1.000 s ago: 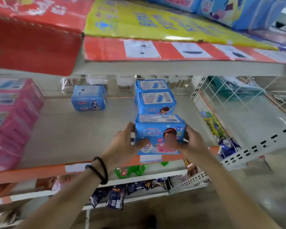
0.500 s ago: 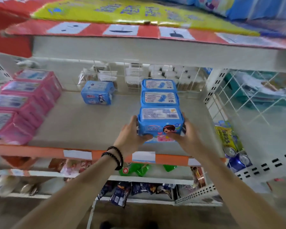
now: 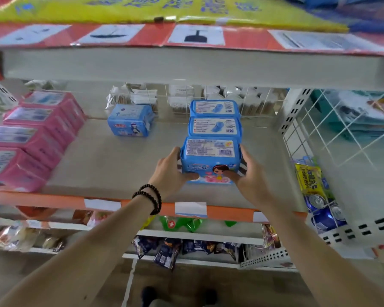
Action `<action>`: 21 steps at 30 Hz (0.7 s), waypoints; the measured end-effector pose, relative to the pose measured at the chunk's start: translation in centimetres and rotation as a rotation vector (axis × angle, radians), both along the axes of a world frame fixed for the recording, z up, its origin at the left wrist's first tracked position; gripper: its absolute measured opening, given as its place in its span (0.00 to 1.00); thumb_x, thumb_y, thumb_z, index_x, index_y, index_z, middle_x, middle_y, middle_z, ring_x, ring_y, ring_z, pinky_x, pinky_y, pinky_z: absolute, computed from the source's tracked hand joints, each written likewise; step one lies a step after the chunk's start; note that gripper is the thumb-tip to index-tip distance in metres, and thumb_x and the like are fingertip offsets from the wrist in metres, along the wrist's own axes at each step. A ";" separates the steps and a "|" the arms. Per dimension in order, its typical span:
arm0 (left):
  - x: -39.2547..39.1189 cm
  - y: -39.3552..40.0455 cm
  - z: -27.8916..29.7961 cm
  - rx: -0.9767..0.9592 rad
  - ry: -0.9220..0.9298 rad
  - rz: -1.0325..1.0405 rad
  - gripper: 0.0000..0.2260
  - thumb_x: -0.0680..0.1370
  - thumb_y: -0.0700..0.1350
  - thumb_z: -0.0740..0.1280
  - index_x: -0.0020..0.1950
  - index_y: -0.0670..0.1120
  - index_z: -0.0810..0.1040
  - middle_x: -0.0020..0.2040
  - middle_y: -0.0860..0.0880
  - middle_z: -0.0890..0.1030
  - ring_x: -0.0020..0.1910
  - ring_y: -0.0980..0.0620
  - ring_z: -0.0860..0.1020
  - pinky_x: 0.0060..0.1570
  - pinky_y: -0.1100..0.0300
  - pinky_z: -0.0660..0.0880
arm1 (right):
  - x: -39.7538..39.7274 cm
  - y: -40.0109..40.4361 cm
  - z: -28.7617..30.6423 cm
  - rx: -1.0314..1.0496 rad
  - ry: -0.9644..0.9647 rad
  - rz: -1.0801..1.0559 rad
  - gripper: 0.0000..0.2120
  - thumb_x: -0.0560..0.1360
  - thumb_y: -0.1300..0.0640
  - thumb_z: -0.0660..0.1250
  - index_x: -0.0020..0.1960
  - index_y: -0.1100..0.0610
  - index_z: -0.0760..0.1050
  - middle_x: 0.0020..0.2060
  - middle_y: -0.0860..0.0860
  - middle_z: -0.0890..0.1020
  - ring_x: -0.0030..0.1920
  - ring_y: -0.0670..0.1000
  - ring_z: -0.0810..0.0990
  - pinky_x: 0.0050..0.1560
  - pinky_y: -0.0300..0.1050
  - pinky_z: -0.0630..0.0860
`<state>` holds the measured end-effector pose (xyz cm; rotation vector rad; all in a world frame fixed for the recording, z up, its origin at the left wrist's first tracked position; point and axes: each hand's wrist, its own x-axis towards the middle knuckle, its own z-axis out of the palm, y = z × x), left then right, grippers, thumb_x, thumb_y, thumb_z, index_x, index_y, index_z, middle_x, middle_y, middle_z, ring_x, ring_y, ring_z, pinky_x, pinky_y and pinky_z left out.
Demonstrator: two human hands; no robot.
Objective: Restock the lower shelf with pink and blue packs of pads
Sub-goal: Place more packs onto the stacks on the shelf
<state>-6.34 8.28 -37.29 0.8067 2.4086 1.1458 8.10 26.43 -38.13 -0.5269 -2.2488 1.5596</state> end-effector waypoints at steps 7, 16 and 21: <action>-0.9 1.3 -0.1 0.024 0.037 -0.043 0.27 0.69 0.45 0.81 0.63 0.48 0.73 0.58 0.54 0.82 0.49 0.54 0.82 0.44 0.66 0.79 | -0.6 1.4 -0.1 0.018 -0.018 -0.023 0.31 0.71 0.54 0.75 0.69 0.40 0.66 0.57 0.31 0.79 0.62 0.39 0.77 0.63 0.53 0.78; -1.3 1.2 -0.2 0.000 0.097 -0.083 0.27 0.69 0.47 0.81 0.63 0.45 0.74 0.58 0.50 0.83 0.48 0.52 0.83 0.48 0.59 0.82 | -0.5 1.6 -0.1 0.090 -0.014 -0.010 0.33 0.73 0.56 0.75 0.70 0.35 0.65 0.61 0.37 0.79 0.65 0.41 0.76 0.59 0.55 0.81; -0.7 1.0 -0.2 -0.018 0.095 -0.082 0.26 0.69 0.48 0.81 0.62 0.46 0.73 0.59 0.50 0.83 0.49 0.51 0.83 0.47 0.57 0.81 | 0.3 1.0 0.7 0.097 0.008 -0.015 0.35 0.69 0.48 0.72 0.73 0.44 0.63 0.61 0.42 0.79 0.64 0.37 0.75 0.56 0.39 0.80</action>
